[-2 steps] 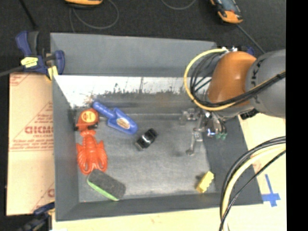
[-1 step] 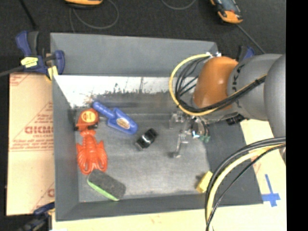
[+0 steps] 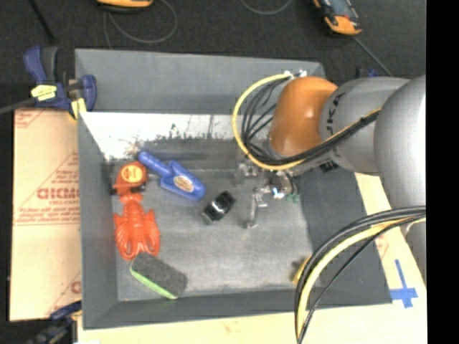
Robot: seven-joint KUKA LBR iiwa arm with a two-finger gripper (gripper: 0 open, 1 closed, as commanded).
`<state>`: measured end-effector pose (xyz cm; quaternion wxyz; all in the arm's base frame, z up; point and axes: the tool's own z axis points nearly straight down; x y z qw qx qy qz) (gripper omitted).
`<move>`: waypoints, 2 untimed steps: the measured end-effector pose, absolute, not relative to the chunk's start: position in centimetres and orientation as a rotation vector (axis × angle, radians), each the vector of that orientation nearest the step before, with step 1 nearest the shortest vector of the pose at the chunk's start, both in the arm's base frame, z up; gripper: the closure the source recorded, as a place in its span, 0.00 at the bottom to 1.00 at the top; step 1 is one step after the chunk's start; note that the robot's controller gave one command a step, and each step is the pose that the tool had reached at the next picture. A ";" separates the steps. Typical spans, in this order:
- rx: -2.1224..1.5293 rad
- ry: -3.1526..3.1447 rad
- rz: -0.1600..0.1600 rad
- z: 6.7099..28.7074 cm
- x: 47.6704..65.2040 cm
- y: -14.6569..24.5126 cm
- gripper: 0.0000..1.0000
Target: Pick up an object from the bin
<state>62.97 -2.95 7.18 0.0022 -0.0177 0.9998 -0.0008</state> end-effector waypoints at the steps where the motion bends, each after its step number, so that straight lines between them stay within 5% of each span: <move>1: -0.137 3.135 -0.001 7.2 62.1 -1.0 0.00; 2: -0.311 3.121 -0.002 7.1 63.6 0.1 0.00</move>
Offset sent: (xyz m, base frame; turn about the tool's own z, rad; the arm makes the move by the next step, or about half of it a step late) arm 0.0157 0.0401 -0.0018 -0.2377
